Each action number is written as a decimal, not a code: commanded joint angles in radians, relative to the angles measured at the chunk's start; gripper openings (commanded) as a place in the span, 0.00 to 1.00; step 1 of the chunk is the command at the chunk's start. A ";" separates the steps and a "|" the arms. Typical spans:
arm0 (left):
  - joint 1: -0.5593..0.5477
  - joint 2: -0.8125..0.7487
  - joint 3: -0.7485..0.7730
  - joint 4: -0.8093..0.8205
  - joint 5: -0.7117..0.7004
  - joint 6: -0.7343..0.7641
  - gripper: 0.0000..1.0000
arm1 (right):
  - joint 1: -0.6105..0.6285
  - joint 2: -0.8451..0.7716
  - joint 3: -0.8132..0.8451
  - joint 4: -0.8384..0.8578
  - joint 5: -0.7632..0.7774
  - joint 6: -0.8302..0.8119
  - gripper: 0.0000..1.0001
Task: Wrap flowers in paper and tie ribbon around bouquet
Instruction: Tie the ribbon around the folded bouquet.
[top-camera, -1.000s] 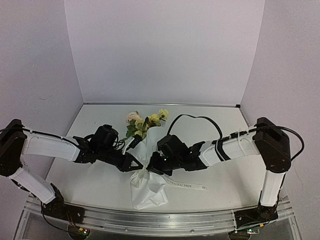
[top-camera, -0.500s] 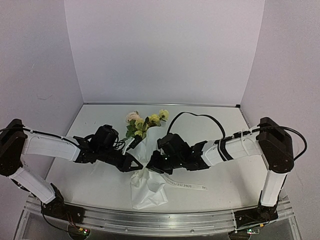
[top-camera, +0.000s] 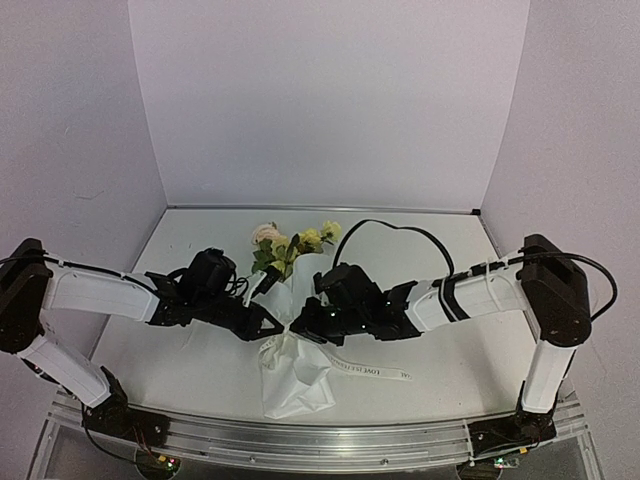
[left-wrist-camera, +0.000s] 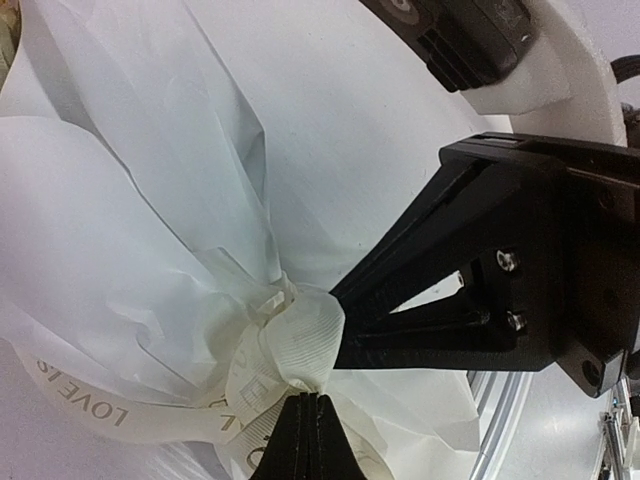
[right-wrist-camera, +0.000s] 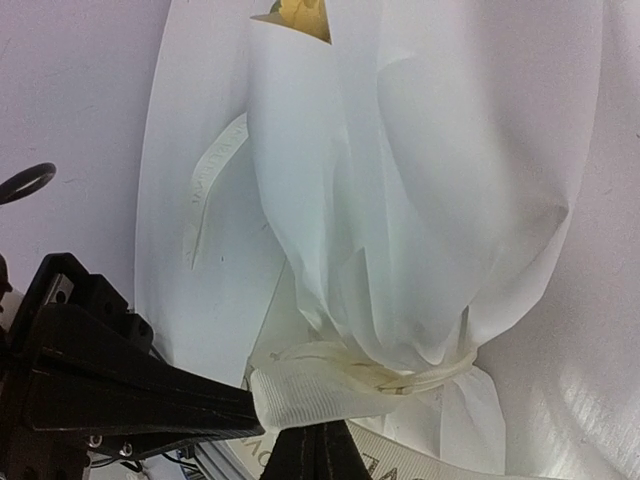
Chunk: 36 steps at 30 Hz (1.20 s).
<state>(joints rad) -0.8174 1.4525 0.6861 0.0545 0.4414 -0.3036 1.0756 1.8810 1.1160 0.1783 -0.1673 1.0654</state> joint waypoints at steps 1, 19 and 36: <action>0.017 -0.040 0.033 0.056 -0.014 -0.053 0.00 | -0.006 -0.047 0.015 0.030 0.013 -0.016 0.00; 0.058 -0.005 0.061 0.128 0.042 -0.135 0.00 | 0.010 -0.051 0.068 -0.138 0.032 -0.046 0.00; 0.058 0.026 0.030 0.144 0.118 -0.114 0.00 | 0.012 0.003 0.185 -0.251 0.023 -0.101 0.00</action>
<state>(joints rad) -0.7609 1.5002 0.7140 0.1415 0.5309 -0.4278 1.0893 1.8698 1.2644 -0.0838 -0.1300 0.9882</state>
